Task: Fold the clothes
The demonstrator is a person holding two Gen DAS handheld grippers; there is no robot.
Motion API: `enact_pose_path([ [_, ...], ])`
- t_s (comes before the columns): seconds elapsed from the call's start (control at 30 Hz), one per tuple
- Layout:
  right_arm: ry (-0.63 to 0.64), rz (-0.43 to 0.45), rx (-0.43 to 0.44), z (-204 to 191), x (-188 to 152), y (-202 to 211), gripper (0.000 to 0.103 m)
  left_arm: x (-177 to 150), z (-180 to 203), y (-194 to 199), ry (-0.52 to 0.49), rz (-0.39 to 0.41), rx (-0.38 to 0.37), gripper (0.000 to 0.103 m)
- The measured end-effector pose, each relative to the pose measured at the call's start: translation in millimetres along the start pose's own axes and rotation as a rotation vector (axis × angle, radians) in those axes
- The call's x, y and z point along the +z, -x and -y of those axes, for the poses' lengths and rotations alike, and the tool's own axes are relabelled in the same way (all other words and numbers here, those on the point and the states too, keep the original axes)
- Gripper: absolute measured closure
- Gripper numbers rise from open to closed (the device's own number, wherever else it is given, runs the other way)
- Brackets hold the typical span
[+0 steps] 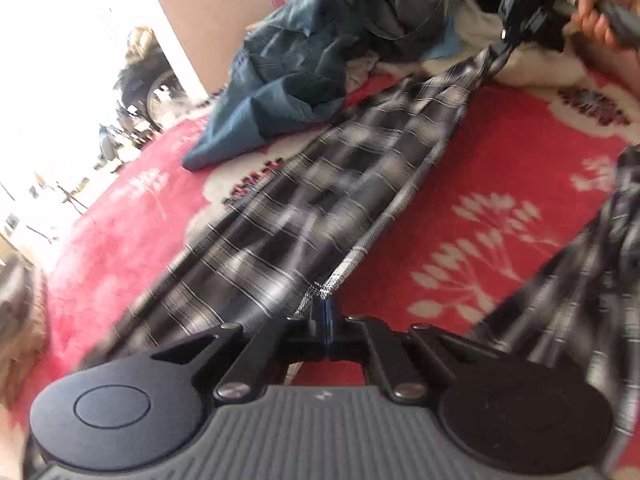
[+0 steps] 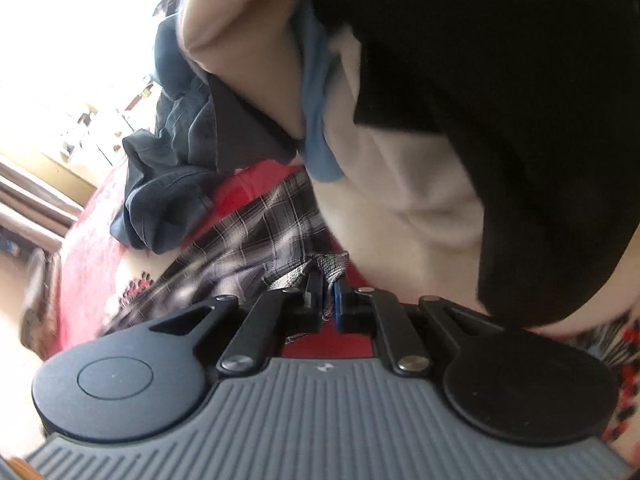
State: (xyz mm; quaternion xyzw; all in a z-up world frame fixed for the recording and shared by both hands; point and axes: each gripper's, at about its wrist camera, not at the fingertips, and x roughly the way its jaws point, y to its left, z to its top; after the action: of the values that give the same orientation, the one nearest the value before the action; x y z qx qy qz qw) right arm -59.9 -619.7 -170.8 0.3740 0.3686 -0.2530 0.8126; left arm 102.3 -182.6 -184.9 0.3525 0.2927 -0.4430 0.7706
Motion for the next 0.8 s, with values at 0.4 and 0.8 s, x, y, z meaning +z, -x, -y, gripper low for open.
enact_pose_path([
  [0.4, 0.136, -0.098, -0.184, 21, -23, -5, 0.069, -10, -3, -20, -0.003, -0.099, -0.083, 0.082],
  [0.8, 0.002, -0.07, 0.047, 5, -36, 13, 0.07, 25, 17, -20, 0.053, -0.005, -0.089, 0.081],
])
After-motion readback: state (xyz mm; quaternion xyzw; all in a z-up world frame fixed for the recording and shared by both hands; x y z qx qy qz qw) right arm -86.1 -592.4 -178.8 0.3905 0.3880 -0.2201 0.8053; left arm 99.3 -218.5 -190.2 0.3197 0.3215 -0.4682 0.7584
